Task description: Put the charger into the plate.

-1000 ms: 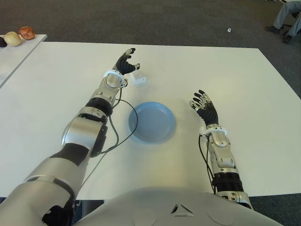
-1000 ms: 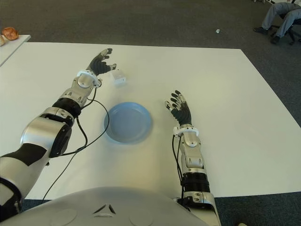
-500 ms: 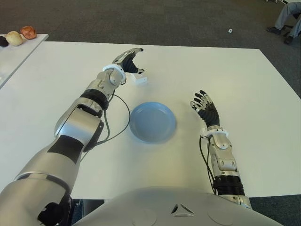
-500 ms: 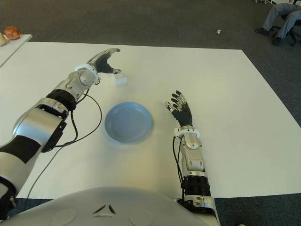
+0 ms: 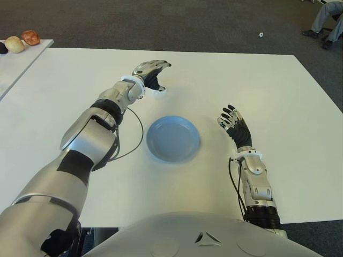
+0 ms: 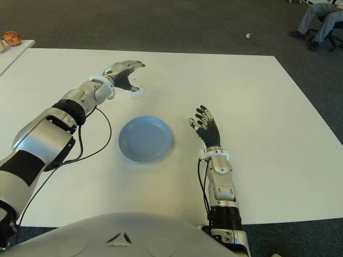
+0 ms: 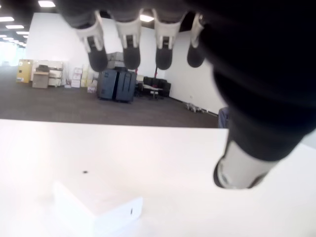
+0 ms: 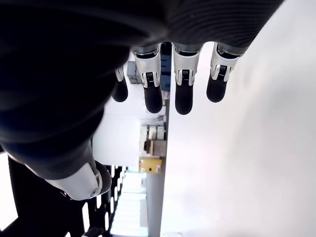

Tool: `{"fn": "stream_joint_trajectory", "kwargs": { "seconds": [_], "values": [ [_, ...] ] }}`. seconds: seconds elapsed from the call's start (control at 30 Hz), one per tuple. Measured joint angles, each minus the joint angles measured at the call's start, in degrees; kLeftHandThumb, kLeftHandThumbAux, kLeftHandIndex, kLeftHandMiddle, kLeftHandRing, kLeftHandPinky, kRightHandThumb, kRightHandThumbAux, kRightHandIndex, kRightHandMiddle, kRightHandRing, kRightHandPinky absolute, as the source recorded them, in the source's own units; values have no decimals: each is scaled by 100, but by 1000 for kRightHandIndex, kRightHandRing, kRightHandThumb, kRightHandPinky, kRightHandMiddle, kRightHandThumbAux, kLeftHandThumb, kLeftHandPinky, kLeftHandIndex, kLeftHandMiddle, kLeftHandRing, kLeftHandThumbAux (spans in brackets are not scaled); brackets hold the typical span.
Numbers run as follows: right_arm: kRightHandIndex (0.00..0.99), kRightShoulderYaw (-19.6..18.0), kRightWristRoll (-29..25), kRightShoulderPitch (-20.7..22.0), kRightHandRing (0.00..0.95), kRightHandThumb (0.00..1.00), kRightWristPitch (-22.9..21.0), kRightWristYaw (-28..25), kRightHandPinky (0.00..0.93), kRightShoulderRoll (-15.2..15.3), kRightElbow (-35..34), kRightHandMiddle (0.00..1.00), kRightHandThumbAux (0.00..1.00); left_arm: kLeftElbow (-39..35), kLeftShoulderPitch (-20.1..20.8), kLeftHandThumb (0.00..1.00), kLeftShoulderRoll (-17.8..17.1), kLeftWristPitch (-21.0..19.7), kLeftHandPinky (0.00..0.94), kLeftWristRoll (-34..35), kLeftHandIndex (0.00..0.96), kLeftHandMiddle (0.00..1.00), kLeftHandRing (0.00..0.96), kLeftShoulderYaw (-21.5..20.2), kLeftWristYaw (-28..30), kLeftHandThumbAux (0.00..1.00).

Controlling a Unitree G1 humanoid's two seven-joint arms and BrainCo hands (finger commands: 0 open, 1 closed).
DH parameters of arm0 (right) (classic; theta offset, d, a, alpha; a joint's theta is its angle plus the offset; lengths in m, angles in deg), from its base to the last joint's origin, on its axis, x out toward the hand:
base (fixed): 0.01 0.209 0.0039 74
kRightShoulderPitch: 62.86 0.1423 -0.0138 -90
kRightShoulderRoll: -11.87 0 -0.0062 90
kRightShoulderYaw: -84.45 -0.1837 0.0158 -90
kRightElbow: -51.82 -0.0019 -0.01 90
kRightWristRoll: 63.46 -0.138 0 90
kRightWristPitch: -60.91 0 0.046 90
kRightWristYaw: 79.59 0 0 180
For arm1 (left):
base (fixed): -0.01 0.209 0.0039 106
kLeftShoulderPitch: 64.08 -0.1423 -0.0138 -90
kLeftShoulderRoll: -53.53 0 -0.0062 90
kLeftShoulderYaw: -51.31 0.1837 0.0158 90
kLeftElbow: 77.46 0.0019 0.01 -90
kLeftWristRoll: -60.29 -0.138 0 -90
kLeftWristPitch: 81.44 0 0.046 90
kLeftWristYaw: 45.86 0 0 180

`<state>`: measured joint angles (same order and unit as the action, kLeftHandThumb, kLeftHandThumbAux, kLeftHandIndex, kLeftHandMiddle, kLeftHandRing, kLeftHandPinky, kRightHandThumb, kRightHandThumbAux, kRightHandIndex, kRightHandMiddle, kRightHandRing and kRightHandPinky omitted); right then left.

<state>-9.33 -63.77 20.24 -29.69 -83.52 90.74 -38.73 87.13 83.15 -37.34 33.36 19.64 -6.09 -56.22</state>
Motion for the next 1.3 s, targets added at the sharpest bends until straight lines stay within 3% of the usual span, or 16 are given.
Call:
{"fn": "stream_joint_trajectory", "kwargs": {
  "seconds": [0.63, 0.9, 1.3],
  "values": [
    [48, 29, 1, -367, 132, 0, 27, -206, 106, 76, -462, 162, 616, 206, 23, 0, -22, -107, 0, -1127, 0, 0, 0, 1128, -375, 749],
    [45, 30, -5, -477, 134, 0, 25, -224, 89, 90, -661, 165, 603, 241, 23, 0, -1, -322, 0, -1172, 0, 0, 0, 1149, -353, 740],
    [38, -4, -150, -640, 131, 0, 29, -458, 92, 220, -742, 156, 647, 282, 22, 0, 353, -1270, 0, -742, 0, 0, 0, 751, 381, 736]
  ]
}}
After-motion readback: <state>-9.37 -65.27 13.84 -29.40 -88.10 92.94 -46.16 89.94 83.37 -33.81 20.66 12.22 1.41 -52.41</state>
